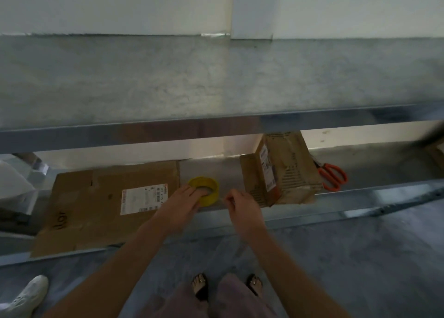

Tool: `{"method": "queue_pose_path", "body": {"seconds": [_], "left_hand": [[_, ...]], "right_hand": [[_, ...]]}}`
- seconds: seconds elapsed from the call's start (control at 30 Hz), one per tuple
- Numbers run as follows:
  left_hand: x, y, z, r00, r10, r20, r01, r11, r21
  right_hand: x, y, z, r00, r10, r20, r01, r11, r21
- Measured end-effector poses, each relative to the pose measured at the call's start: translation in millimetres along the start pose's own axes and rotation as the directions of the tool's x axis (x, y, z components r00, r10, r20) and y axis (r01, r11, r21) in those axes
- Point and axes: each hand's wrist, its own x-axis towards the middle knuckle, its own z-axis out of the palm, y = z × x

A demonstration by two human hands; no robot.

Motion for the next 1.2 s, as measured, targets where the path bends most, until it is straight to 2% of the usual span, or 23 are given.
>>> {"method": "queue_pose_path", "body": {"seconds": [0.1, 0.23, 0.33, 0.47, 0.67, 0.77, 0.8, 0.87, 0.9, 0.93, 1.0, 1.07, 1.13, 1.2], "left_hand": [[-12, 17, -19, 0.999, -0.040, -0.019, 0.036, 0.984, -0.174], [-19, 59, -35, 0.991, -0.127, -0.034, 0.107, 0.929, -0.355], [-15, 99, -41, 0.984, -0.158, -0.086, 0.115, 0.920, -0.376], [-3, 153, -46, 0.953, -0.222, -0.204, 0.122, 0.903, -0.412], [30, 221, -61, 0.899, -0.330, -0.290, 0.222, 0.911, -0.347], [44, 236, -67, 0.904, -0.348, -0.246, 0.268, 0.913, -0.308], [47, 238, -65, 0.907, -0.347, -0.240, 0.290, 0.926, -0.243], [50, 238, -60, 0.906, -0.335, -0.257, 0.350, 0.937, 0.012], [50, 237, -57, 0.902, -0.346, -0.258, 0.380, 0.920, 0.093], [50, 235, -55, 0.900, -0.368, -0.233, 0.394, 0.916, 0.075], [47, 231, -53, 0.917, -0.383, -0.114, 0.360, 0.915, -0.183], [43, 229, -51, 0.925, -0.376, -0.059, 0.323, 0.857, -0.402], [42, 226, -49, 0.926, -0.367, -0.088, 0.307, 0.868, -0.390], [44, 226, -49, 0.928, -0.354, -0.115, 0.300, 0.894, -0.332]], "right_hand": [[-11, -6, -26, 0.997, -0.047, 0.059, 0.047, 0.999, 0.002], [-26, 1, -64, 0.997, -0.055, 0.050, 0.055, 0.998, 0.010], [-41, 14, -94, 0.996, -0.080, 0.027, 0.079, 0.997, 0.026], [-55, 39, -139, 0.994, -0.112, 0.018, 0.108, 0.981, 0.164], [-56, 80, -213, 0.977, -0.211, -0.037, 0.214, 0.960, 0.180], [-57, 95, -235, 0.967, -0.241, -0.087, 0.252, 0.956, 0.151], [-57, 101, -239, 0.966, -0.237, -0.104, 0.252, 0.953, 0.168], [-56, 110, -242, 0.969, -0.220, -0.111, 0.241, 0.943, 0.231], [-55, 112, -241, 0.971, -0.221, -0.092, 0.237, 0.940, 0.245], [-55, 114, -239, 0.973, -0.224, -0.060, 0.232, 0.942, 0.242], [-51, 120, -238, 0.979, -0.201, 0.003, 0.194, 0.948, 0.253], [-48, 133, -238, 0.986, -0.125, 0.114, 0.076, 0.930, 0.361], [-48, 143, -237, 0.962, -0.061, 0.267, -0.087, 0.856, 0.509], [-48, 148, -233, 0.949, -0.052, 0.312, -0.128, 0.839, 0.529]]}}
